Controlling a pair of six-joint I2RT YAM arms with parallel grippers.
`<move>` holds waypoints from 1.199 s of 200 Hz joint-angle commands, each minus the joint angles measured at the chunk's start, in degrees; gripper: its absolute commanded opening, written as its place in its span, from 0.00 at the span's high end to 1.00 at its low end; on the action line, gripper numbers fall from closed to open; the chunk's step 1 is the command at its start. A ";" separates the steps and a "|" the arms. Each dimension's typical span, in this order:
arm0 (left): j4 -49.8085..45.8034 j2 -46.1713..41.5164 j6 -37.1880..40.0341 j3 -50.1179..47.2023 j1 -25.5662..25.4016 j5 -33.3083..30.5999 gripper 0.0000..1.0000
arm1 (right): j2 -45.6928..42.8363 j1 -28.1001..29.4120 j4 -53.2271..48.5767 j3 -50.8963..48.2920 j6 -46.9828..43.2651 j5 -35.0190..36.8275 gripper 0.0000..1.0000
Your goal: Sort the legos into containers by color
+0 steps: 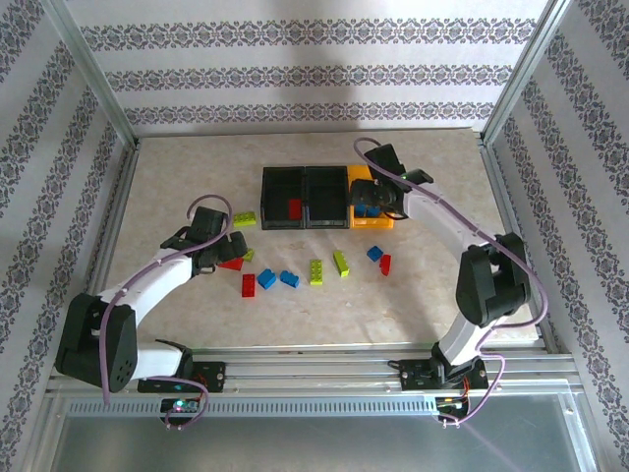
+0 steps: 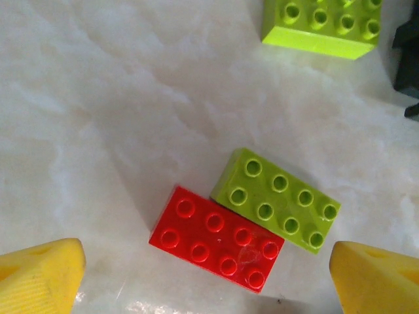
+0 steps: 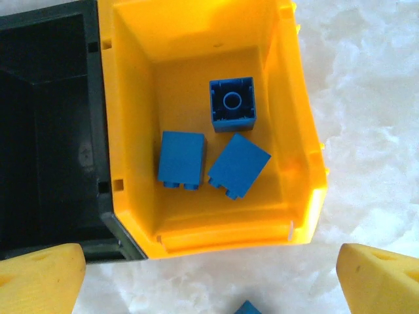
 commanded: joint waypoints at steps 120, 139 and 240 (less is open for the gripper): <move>-6.59 10.40 7.98 4.11 0.32 3.05 0.06 | -11.81 1.84 0.36 -8.66 5.25 7.53 0.02; -6.14 10.49 7.15 4.86 0.43 -0.05 0.07 | -11.97 1.88 0.36 -9.01 5.33 7.46 0.02; -6.65 13.35 5.78 7.17 1.65 -4.69 0.20 | -11.32 1.88 -0.43 -9.24 5.33 8.68 0.02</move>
